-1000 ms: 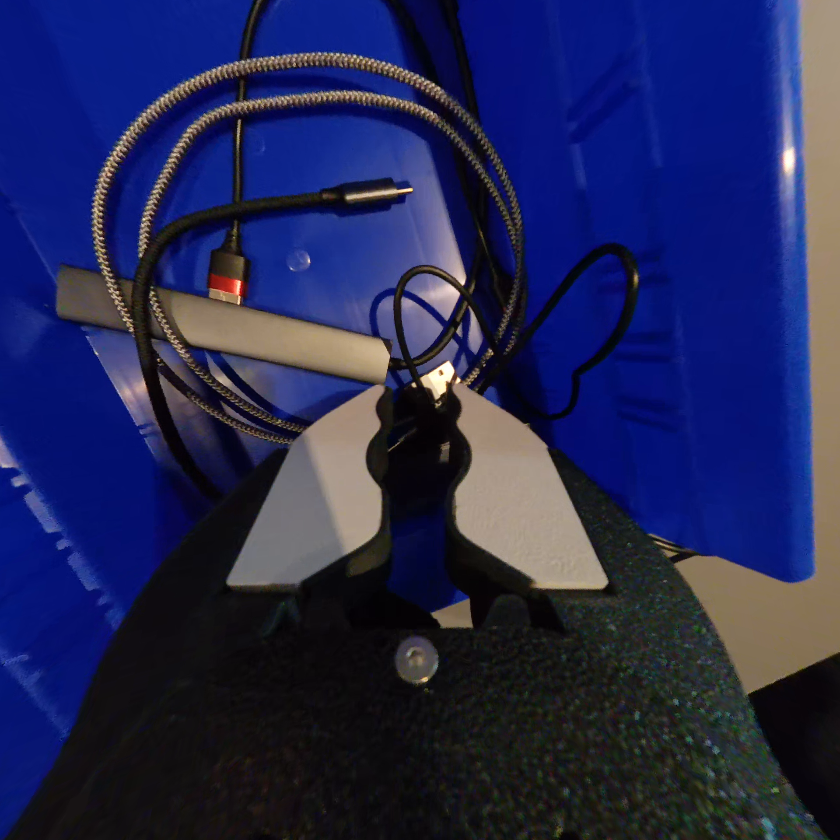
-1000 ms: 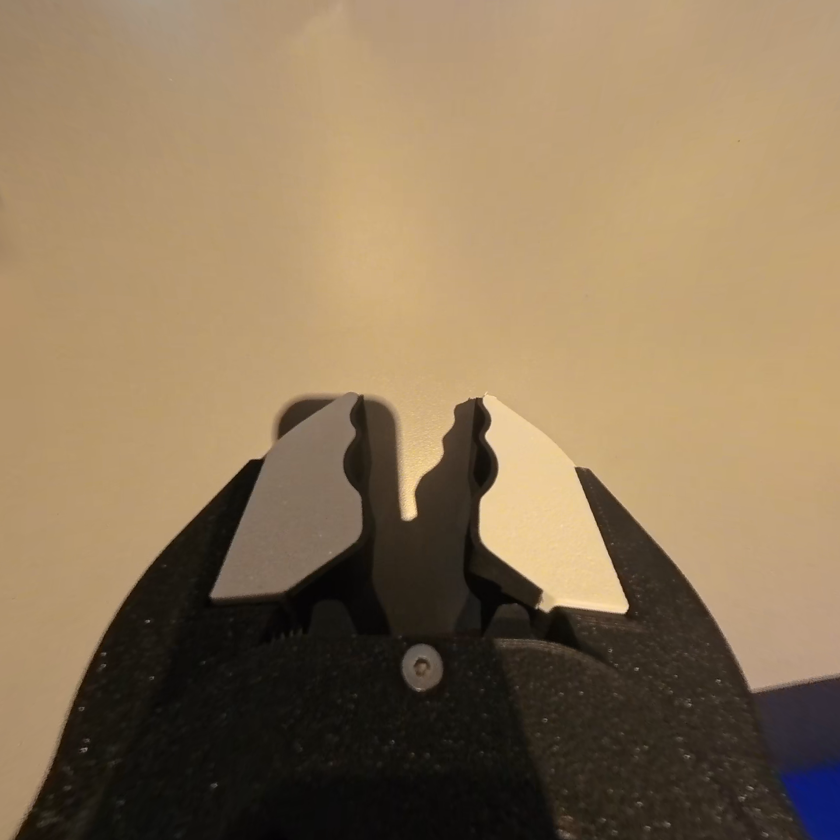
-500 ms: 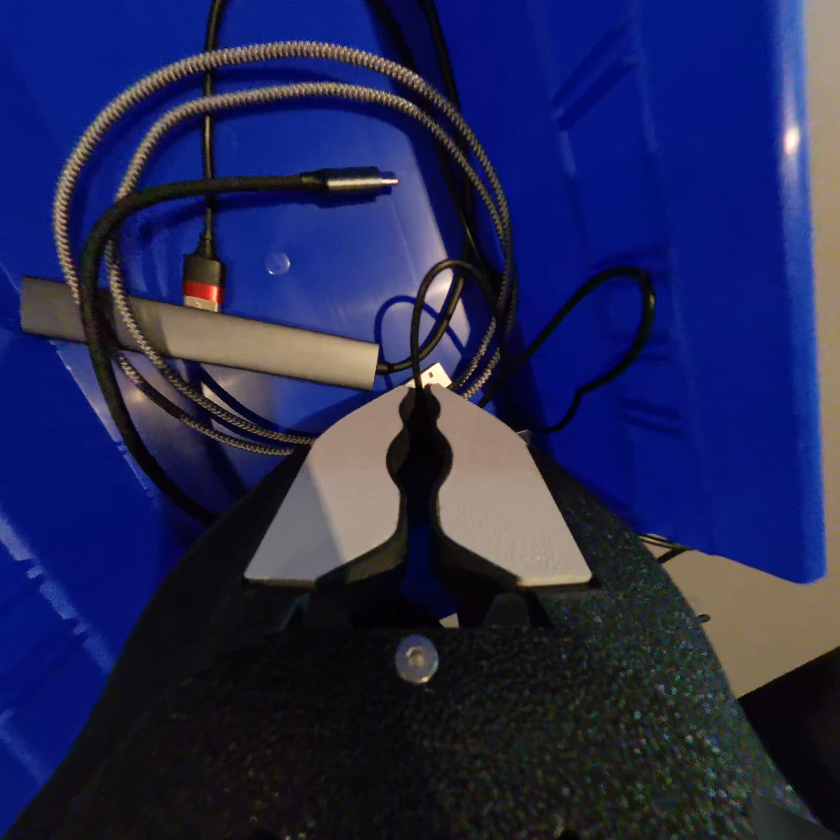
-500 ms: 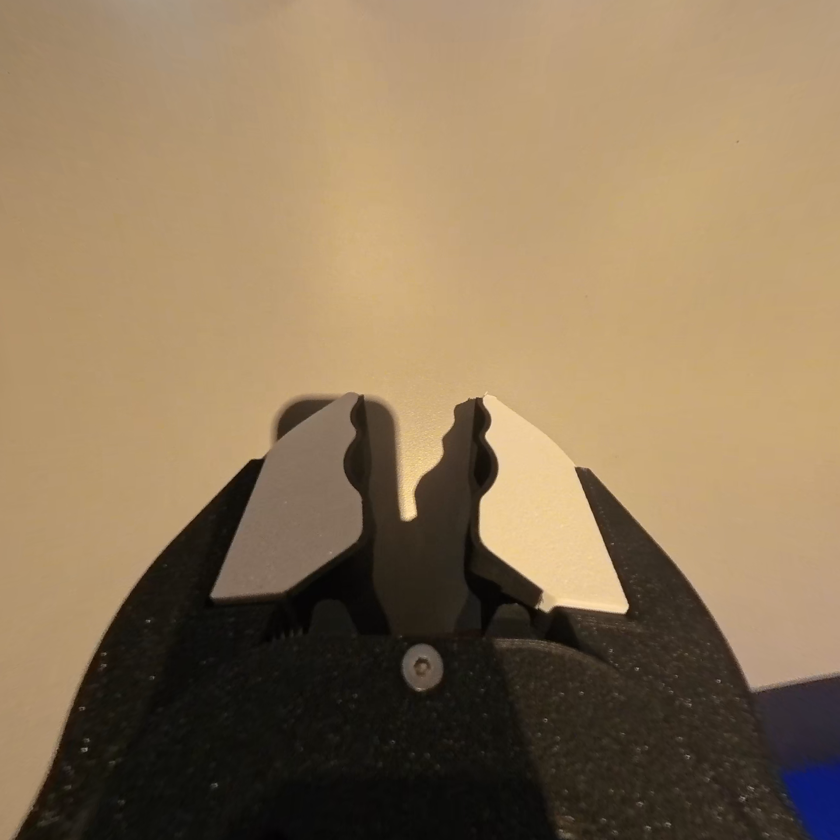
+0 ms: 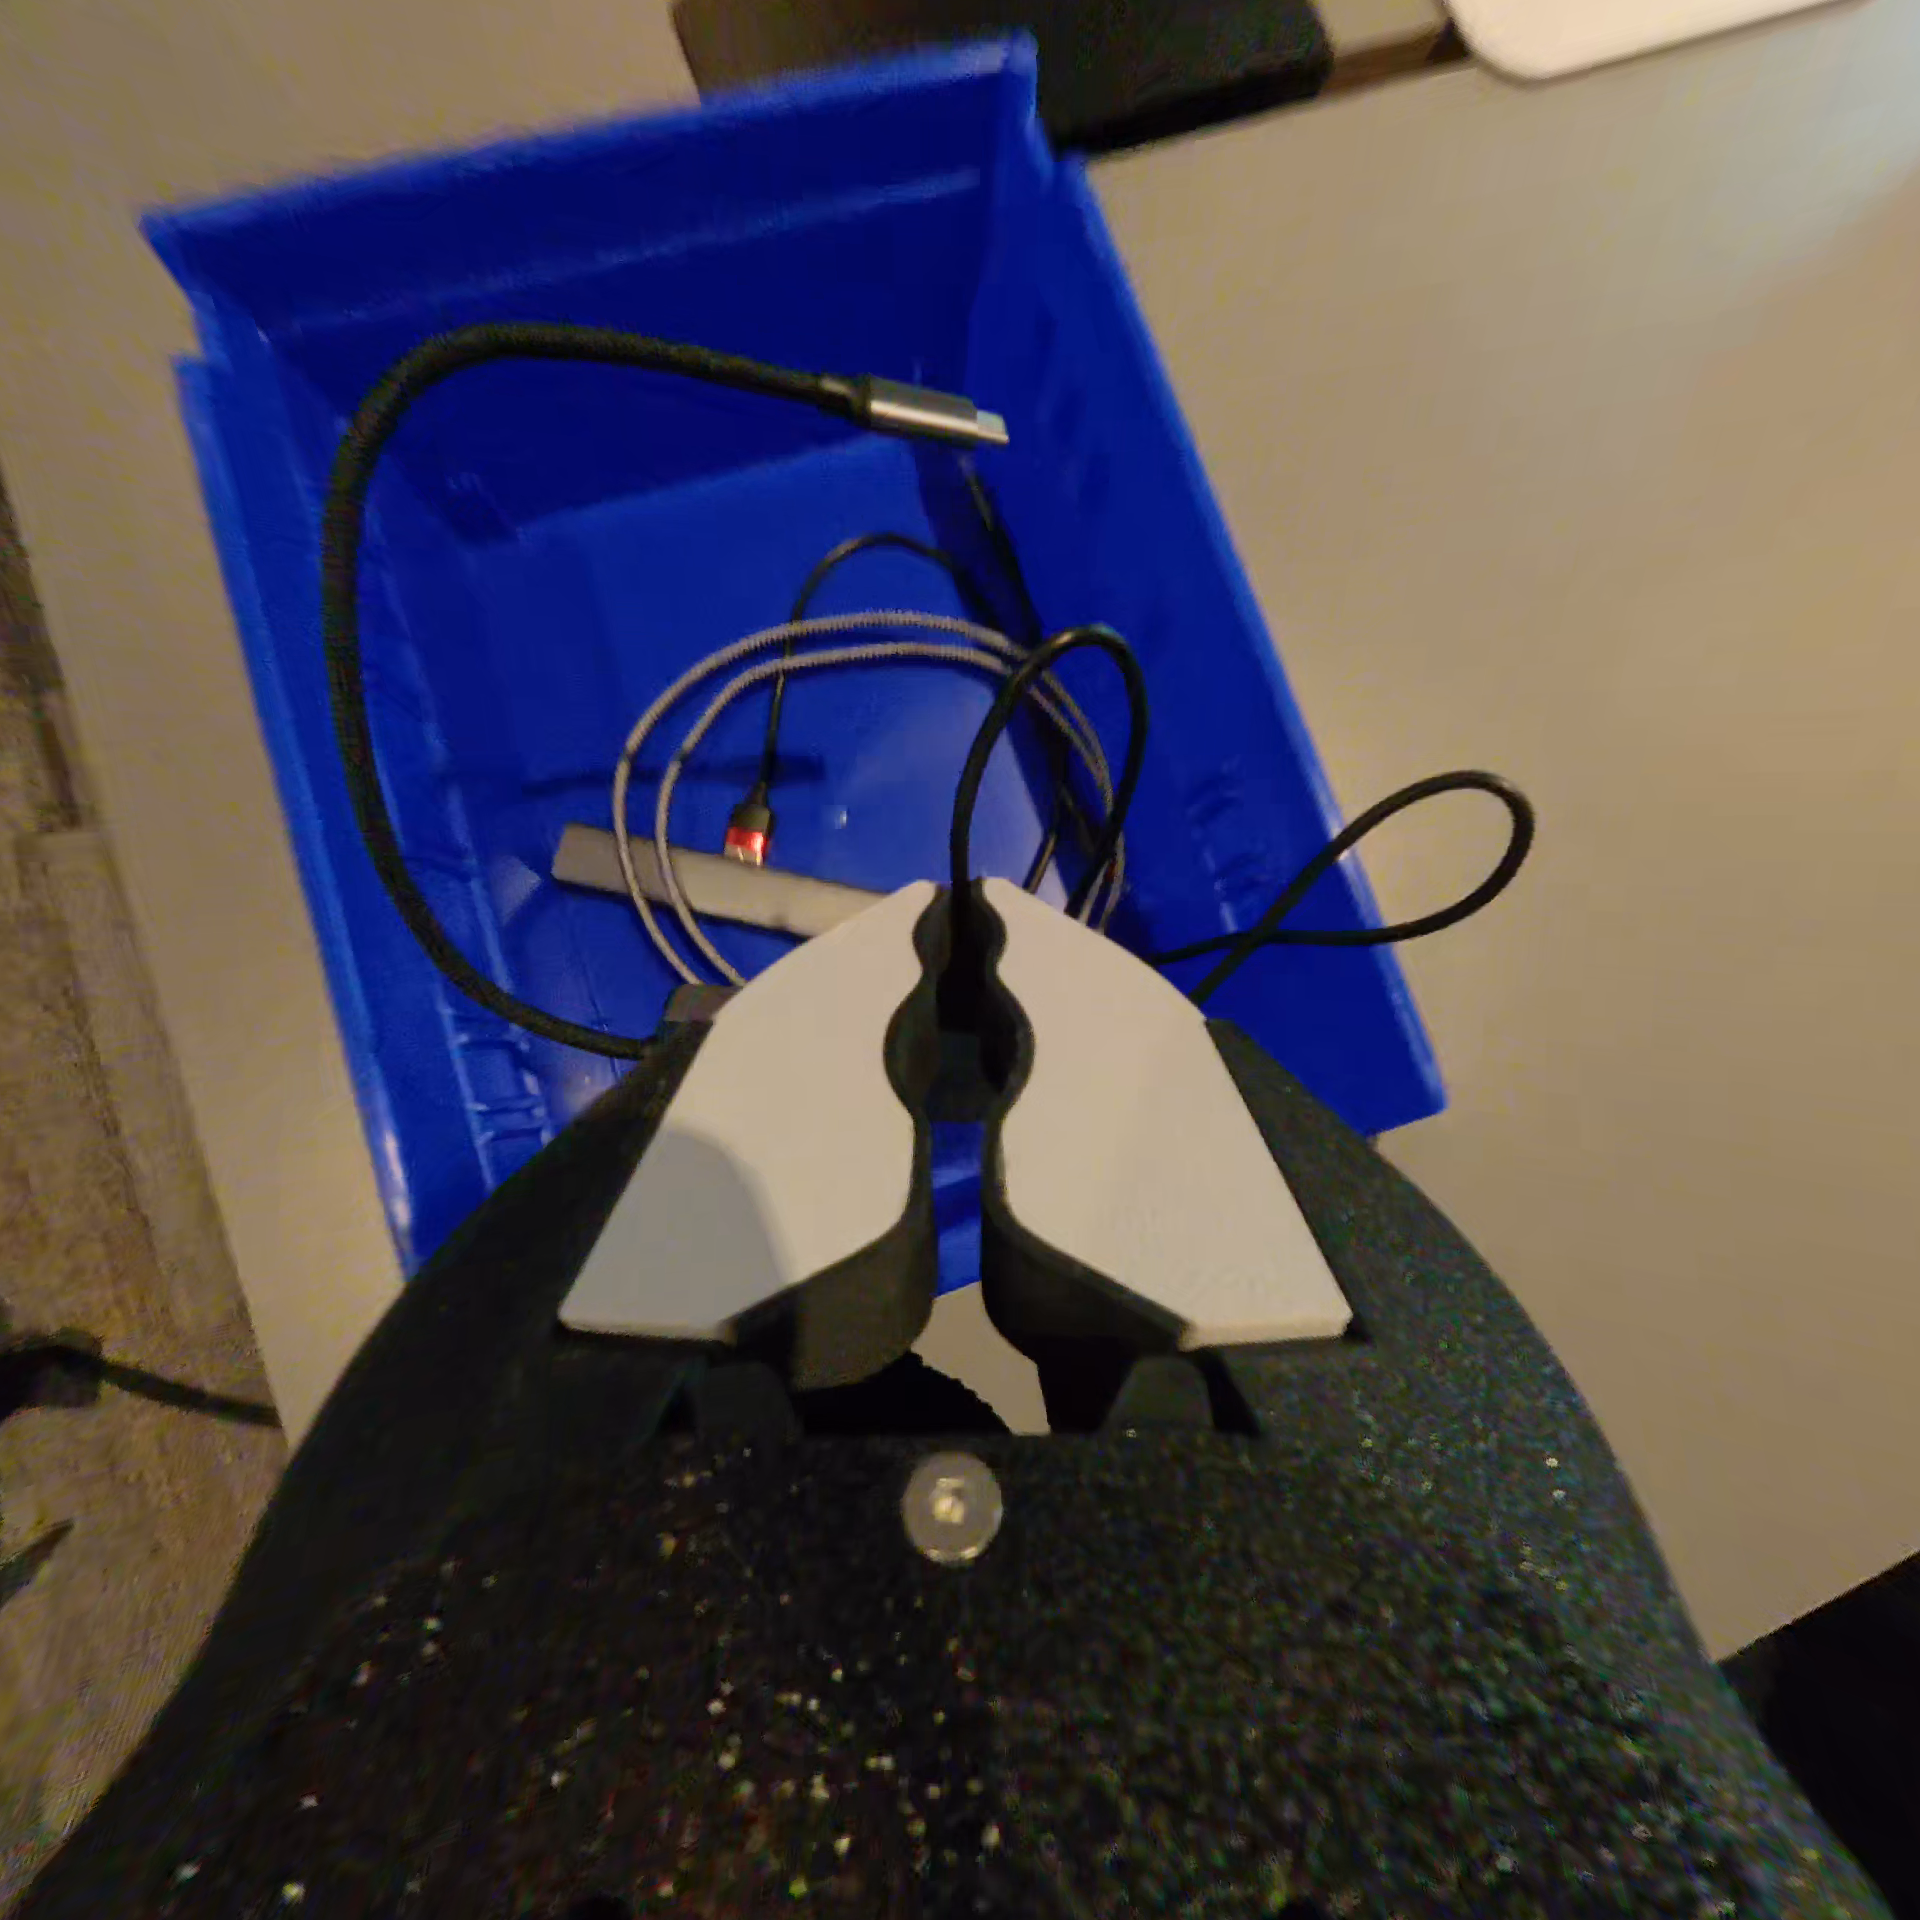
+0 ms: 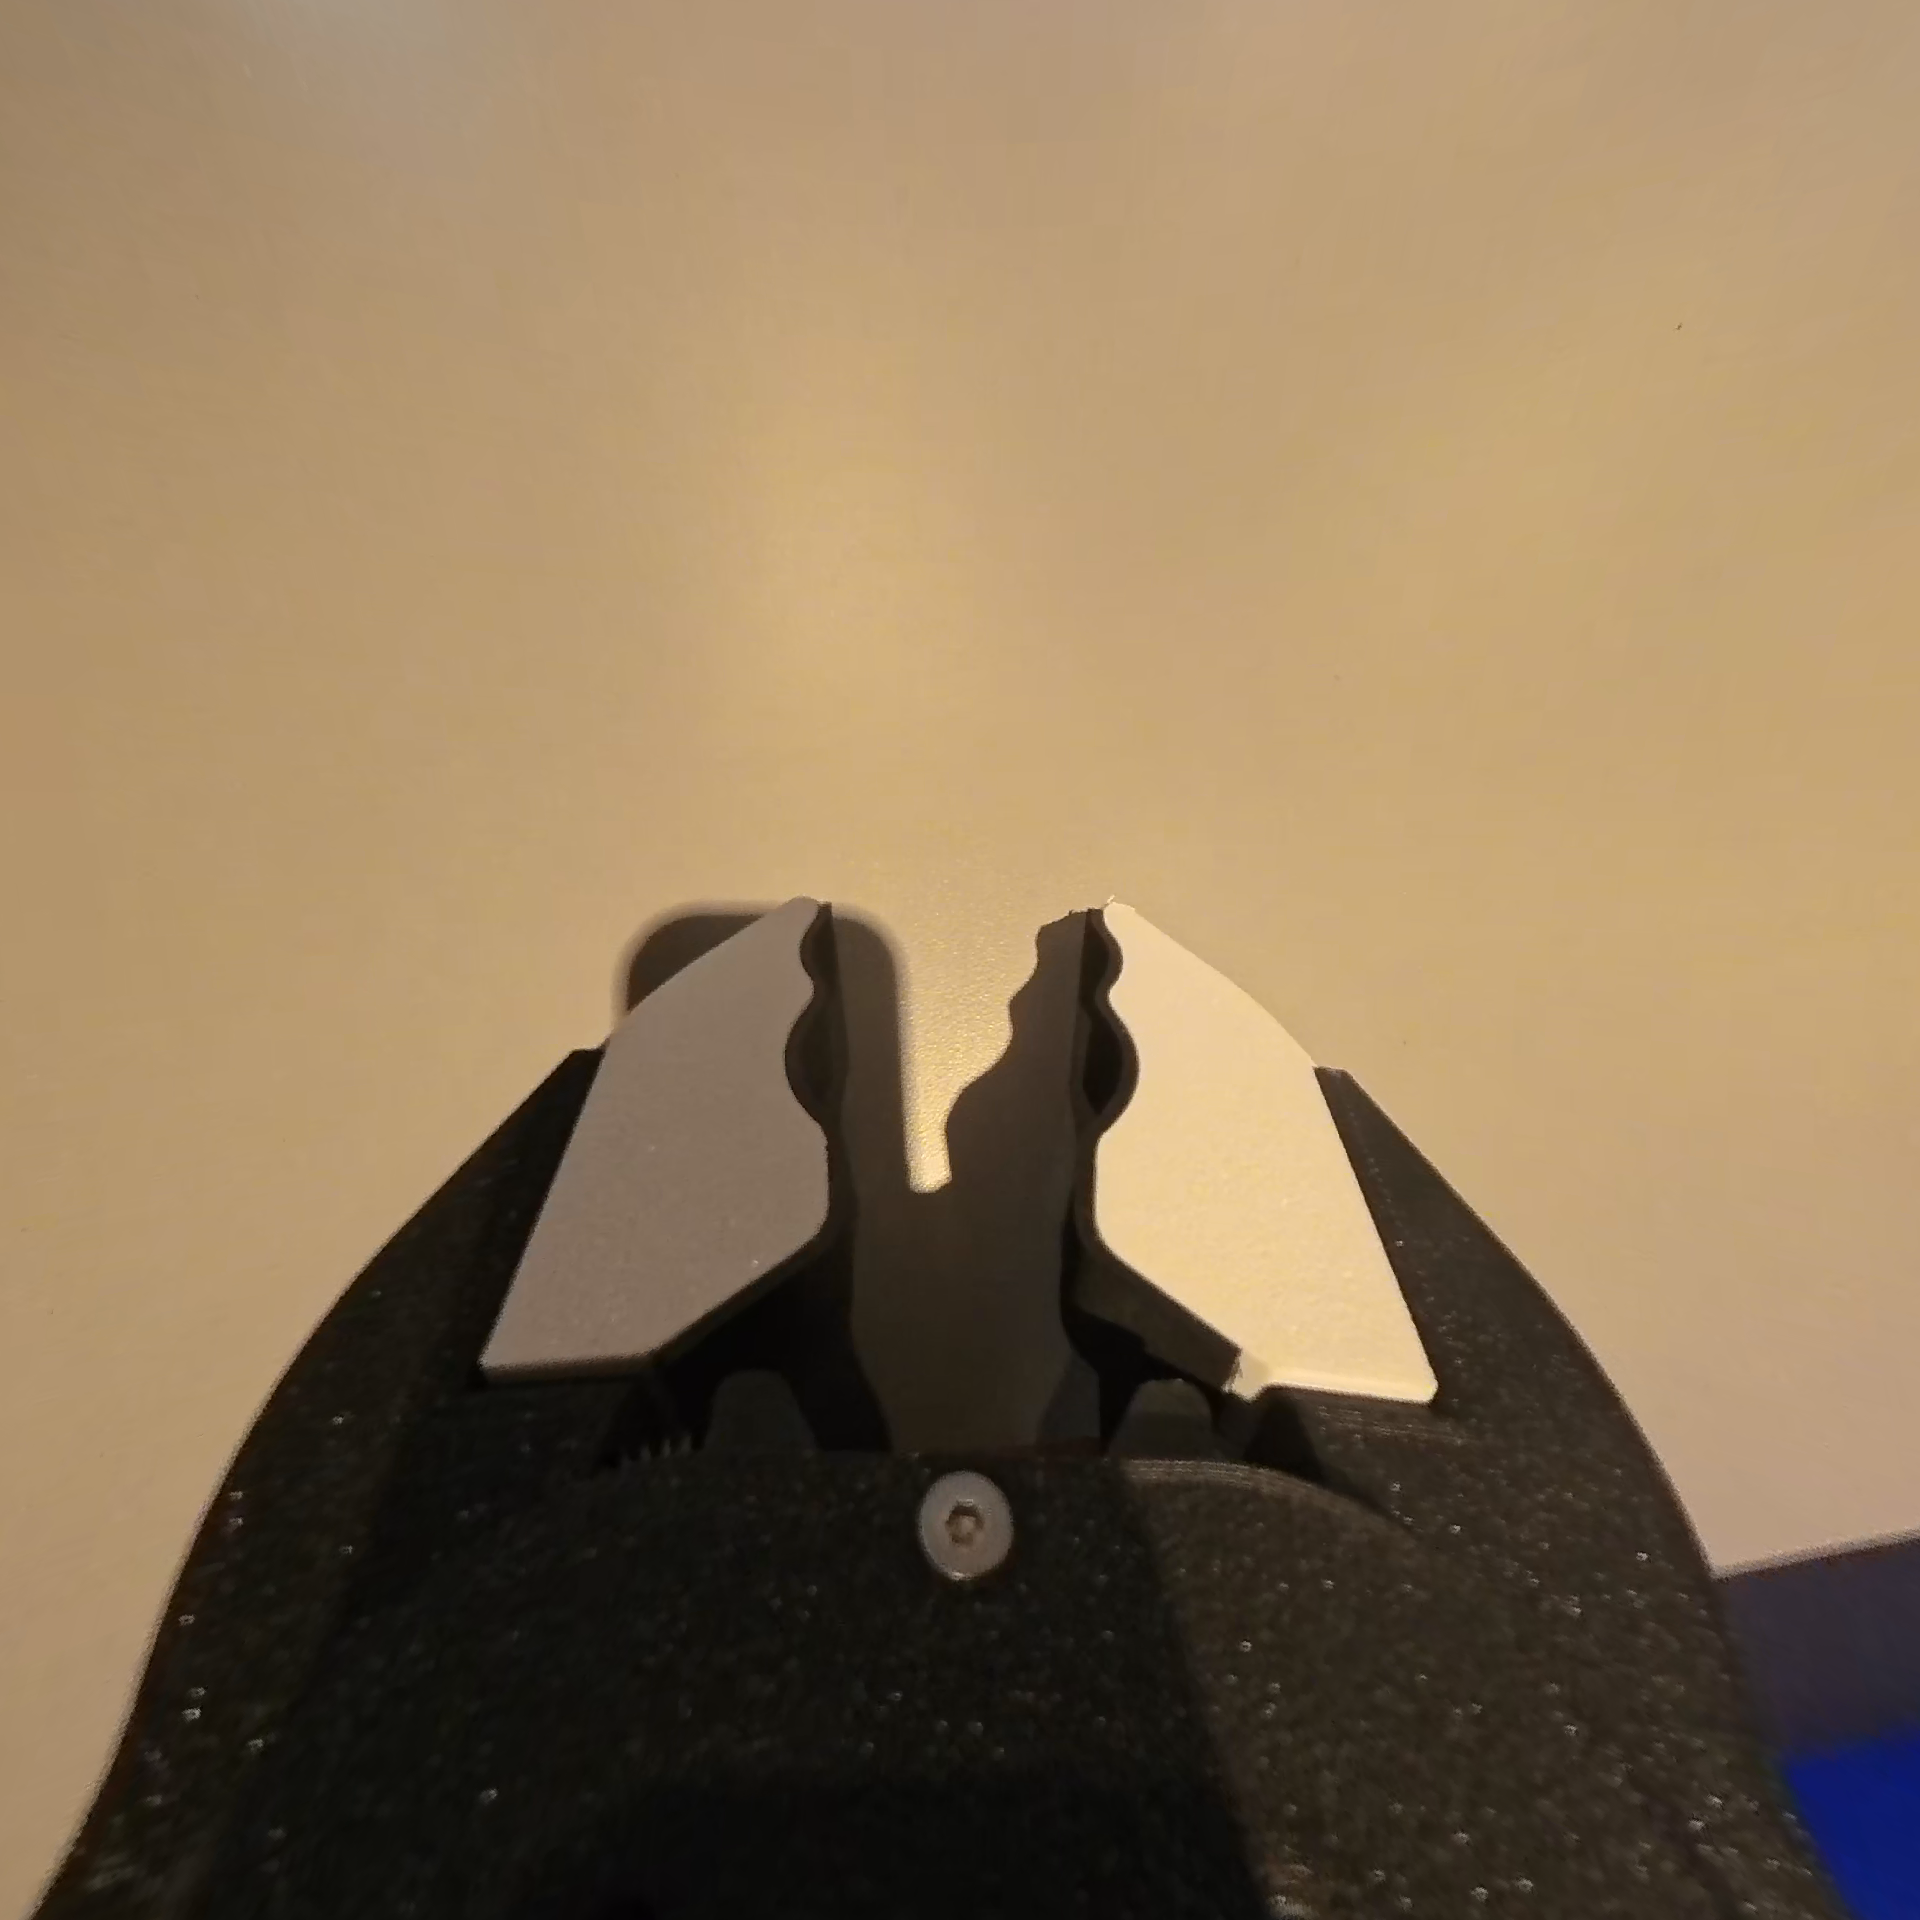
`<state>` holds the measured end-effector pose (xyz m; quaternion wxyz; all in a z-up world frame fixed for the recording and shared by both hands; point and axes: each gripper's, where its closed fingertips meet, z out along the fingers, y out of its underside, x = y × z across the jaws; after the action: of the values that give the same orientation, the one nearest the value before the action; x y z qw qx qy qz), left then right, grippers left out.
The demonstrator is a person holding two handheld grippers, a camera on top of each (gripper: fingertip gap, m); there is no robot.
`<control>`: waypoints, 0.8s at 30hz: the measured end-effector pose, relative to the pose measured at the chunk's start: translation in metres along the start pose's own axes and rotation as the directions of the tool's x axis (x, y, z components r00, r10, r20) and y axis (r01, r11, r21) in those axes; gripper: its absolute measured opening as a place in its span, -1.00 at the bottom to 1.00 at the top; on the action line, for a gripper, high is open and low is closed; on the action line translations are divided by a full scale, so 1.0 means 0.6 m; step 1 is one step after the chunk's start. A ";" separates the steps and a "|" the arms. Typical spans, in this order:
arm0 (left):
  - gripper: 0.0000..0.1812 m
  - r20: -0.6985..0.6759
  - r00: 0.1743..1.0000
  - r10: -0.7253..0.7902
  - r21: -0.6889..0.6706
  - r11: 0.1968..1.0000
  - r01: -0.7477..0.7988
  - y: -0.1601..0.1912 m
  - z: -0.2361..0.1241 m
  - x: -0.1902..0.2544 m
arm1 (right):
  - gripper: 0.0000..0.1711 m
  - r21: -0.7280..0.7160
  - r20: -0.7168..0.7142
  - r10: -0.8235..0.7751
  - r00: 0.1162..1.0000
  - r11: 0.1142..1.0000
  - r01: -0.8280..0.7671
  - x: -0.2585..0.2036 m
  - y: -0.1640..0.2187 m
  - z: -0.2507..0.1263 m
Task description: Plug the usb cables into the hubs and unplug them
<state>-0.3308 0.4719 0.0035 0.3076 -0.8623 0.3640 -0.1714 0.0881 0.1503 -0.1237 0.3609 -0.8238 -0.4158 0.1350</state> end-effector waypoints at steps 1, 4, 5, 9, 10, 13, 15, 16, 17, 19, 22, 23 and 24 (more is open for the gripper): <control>-0.97 0.003 1.000 0.008 0.030 1.000 -0.008 -0.013 -0.013 0.004 | -0.46 0.000 0.000 0.000 1.000 1.000 0.000 0.000 0.000 0.000; -0.97 0.002 0.999 0.052 0.124 0.991 -0.052 -0.058 -0.053 0.031 | -0.46 0.000 0.000 0.001 1.000 1.000 -0.001 0.000 0.000 0.001; -0.97 -0.001 0.997 0.075 0.154 0.985 -0.074 -0.074 -0.066 0.046 | -0.46 0.000 0.000 0.001 1.000 1.000 -0.001 0.000 0.000 0.001; -0.97 -0.011 0.982 0.191 0.254 0.950 -0.182 -0.135 -0.115 0.125 | -0.46 0.000 -0.001 0.000 1.000 1.000 0.000 0.000 0.000 0.001; -0.97 -0.020 0.975 0.220 0.278 0.938 -0.206 -0.149 -0.124 0.150 | -0.46 0.000 -0.002 -0.001 1.000 1.000 0.001 0.000 0.000 0.001; -0.98 -0.052 0.949 0.312 0.332 0.901 -0.278 -0.186 -0.138 0.231 | -0.46 0.001 -0.004 -0.003 1.000 1.000 0.003 -0.001 0.000 0.001; -0.98 -0.083 0.925 0.371 0.353 0.879 -0.321 -0.204 -0.129 0.288 | -0.46 0.002 -0.008 -0.007 1.000 1.000 0.007 -0.001 0.000 0.001; -0.98 -0.104 0.911 0.398 0.360 0.869 -0.339 -0.211 -0.120 0.317 | -0.47 0.002 -0.010 -0.009 1.000 1.000 0.009 -0.001 0.000 0.001; -0.98 -0.129 0.896 0.425 0.367 0.860 -0.355 -0.218 -0.108 0.347 | -0.47 0.002 -0.011 -0.010 1.000 1.000 0.010 -0.001 0.001 0.001; -0.98 -0.188 0.866 0.464 0.377 0.848 -0.373 -0.227 -0.077 0.405 | -0.46 0.005 -0.019 -0.016 1.000 1.000 0.016 -0.001 0.000 0.000; -0.98 -0.281 0.817 0.504 0.376 0.841 -0.389 -0.230 -0.017 0.487 | -0.46 0.015 -0.040 -0.038 0.998 0.999 0.039 -0.001 -0.001 -0.002; -0.98 -0.312 0.801 0.510 0.371 0.842 -0.392 -0.227 0.007 0.513 | -0.46 0.019 -0.048 -0.047 0.998 0.999 0.048 -0.001 -0.001 -0.003; -0.98 -0.341 0.787 0.514 0.361 0.845 -0.395 -0.222 0.032 0.537 | -0.46 0.023 -0.057 -0.058 0.997 0.998 0.059 -0.001 -0.002 -0.005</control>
<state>-0.0332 0.3159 0.0993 0.3679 -0.6390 0.5934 -0.3228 0.0886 0.1489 -0.1209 0.3863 -0.8103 -0.4276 0.1061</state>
